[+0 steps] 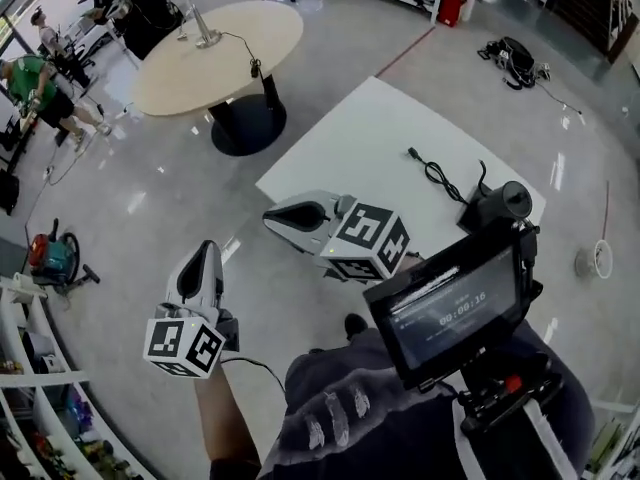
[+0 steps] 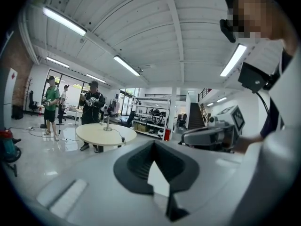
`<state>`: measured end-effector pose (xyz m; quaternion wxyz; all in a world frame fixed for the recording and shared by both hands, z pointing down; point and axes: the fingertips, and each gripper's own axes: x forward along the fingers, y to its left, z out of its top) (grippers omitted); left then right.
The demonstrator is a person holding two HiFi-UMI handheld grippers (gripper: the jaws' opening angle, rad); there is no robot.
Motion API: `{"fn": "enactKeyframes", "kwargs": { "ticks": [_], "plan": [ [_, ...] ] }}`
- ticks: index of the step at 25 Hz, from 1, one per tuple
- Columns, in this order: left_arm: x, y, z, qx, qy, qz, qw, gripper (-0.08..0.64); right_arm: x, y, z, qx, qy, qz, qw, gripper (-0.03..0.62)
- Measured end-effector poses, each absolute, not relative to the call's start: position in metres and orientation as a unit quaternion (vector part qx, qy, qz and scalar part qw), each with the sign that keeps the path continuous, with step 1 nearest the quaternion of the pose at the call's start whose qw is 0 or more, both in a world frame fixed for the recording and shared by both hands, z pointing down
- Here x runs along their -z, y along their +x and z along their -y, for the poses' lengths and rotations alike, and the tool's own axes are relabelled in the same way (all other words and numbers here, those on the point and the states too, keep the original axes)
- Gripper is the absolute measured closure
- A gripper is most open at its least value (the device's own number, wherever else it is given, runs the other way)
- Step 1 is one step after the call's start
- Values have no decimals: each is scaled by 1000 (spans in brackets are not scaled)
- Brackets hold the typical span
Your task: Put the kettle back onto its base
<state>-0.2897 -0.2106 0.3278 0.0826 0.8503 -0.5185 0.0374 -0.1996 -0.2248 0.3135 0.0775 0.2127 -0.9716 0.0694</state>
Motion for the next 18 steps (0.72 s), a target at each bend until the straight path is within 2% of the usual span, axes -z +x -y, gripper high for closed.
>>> {"fn": "enactKeyframes", "kwargs": {
  "ticks": [7, 14, 18],
  "plan": [
    [-335, -337, 205, -36, 851, 515, 96, 561, -337, -265, 218, -64, 177, 979, 79, 591],
    [-315, -440, 154, -16, 846, 526, 88, 561, -320, -358, 165, -55, 168, 981, 76, 591],
    [-320, -458, 138, -8, 837, 539, 92, 561, -321, -375, 146, -63, 146, 984, 74, 591]
  ]
}}
